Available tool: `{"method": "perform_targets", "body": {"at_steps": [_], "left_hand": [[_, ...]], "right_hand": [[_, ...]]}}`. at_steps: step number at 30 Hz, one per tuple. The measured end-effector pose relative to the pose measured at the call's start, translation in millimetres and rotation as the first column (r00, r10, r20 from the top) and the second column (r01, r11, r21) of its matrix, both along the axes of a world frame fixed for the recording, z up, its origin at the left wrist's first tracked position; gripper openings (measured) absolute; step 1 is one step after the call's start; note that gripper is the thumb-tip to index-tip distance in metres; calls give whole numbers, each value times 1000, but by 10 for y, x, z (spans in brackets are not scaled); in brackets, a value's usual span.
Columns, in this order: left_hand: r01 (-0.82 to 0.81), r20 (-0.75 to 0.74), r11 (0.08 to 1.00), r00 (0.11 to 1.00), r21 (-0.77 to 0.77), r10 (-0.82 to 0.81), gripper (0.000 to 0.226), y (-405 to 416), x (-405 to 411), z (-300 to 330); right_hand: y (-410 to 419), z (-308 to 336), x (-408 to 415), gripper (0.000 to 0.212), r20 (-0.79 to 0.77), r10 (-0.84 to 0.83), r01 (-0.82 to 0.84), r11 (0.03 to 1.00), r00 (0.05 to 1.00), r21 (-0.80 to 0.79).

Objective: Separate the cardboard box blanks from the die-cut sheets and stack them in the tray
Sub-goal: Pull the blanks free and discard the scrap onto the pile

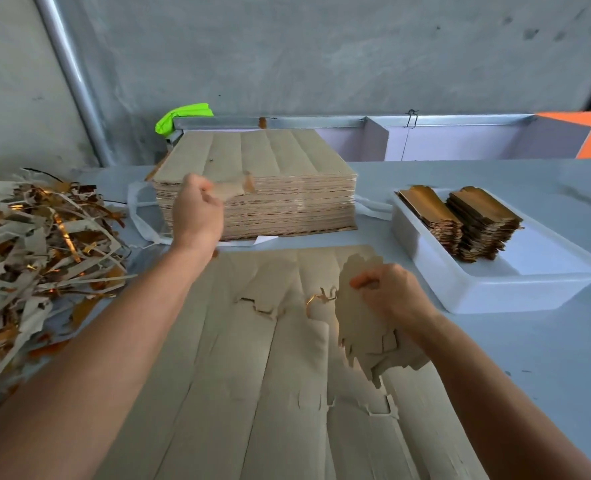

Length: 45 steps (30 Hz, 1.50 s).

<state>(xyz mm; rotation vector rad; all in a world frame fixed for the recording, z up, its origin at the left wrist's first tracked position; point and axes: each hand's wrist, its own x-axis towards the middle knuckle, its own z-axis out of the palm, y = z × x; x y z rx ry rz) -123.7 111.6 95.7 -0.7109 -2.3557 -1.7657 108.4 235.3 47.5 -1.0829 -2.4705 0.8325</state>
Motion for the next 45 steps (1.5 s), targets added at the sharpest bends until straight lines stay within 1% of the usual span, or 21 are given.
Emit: {"method": "perform_targets", "body": {"at_steps": [1,3,5,6,7,9,10,11,13,14,18,20,22,25,26,30,33,38,40,42,45], "left_hand": [[-58,-160,956,987,-289,11,25,-10,-32,-54],[-23,-191,644,963,-765,-192,31,-13,-7,-189],[-76,-166,301,944,-951,-287,40,-6,133,-298],[-130,-221,272,915,-954,-338,45,-8,211,-328],[-141,-287,356,870,-924,-402,46,-12,299,-352],[54,-304,541,778,-839,-550,48,-5,473,-445],[188,-224,508,733,-841,-642,57,-2,564,-498],[283,-86,390,705,-876,-704,71,10,648,-558],[348,154,139,693,-927,-704,93,53,727,-683],[345,178,106,697,-933,-695,95,71,727,-734],[364,178,152,728,-919,-662,86,129,696,-819],[409,170,221,728,-885,-664,64,108,693,-815],[540,174,372,712,-755,-680,30,55,625,-773],[741,282,534,658,-406,-699,4,-49,507,-633],[763,290,553,641,-334,-710,10,-70,492,-586],[780,240,584,625,-224,-743,32,-61,535,-482],[762,189,616,647,-201,-739,21,-22,600,-458],[421,32,894,906,-153,-421,28,-35,518,-547],[430,-7,867,895,-251,-445,25,-130,492,-548],[556,53,725,807,-407,-589,18,-218,547,-547],[699,226,478,661,-532,-716,57,-257,693,-492]], "right_hand": [[9,-8,-1,33,-25,-7,7,1000,1000,-21],[9,-42,10,31,-62,-16,13,998,998,-58],[8,-92,23,29,-73,-16,11,998,997,-66],[14,-114,31,29,-74,-19,14,998,997,-66],[19,-131,38,29,-70,-23,19,998,997,-65],[30,-143,53,28,-65,-26,22,998,998,-59],[34,-145,57,28,-69,-26,21,998,997,-58],[32,-145,61,28,-74,-26,22,998,997,-57],[11,-144,66,30,-85,-29,24,998,996,-57],[0,-141,68,30,-93,-29,23,998,995,-60],[6,-148,109,31,-93,-23,16,998,995,-68],[11,-155,135,31,-96,-38,30,996,995,-82],[19,-164,154,31,-102,-37,29,996,994,-83],[24,-151,141,24,-101,19,-20,1000,995,-12],[8,-125,124,20,-106,48,-48,999,993,4],[-130,25,-2,59,-151,175,-199,966,973,-163],[-272,30,-100,44,-172,208,-242,948,963,-206],[-273,-144,-107,31,-385,-210,107,957,899,-271],[-209,-202,-69,27,-424,-366,215,907,828,-362],[-183,-254,-61,23,-434,-433,254,875,790,-411],[-218,-270,-111,25,-479,-476,290,864,738,-412]]}}
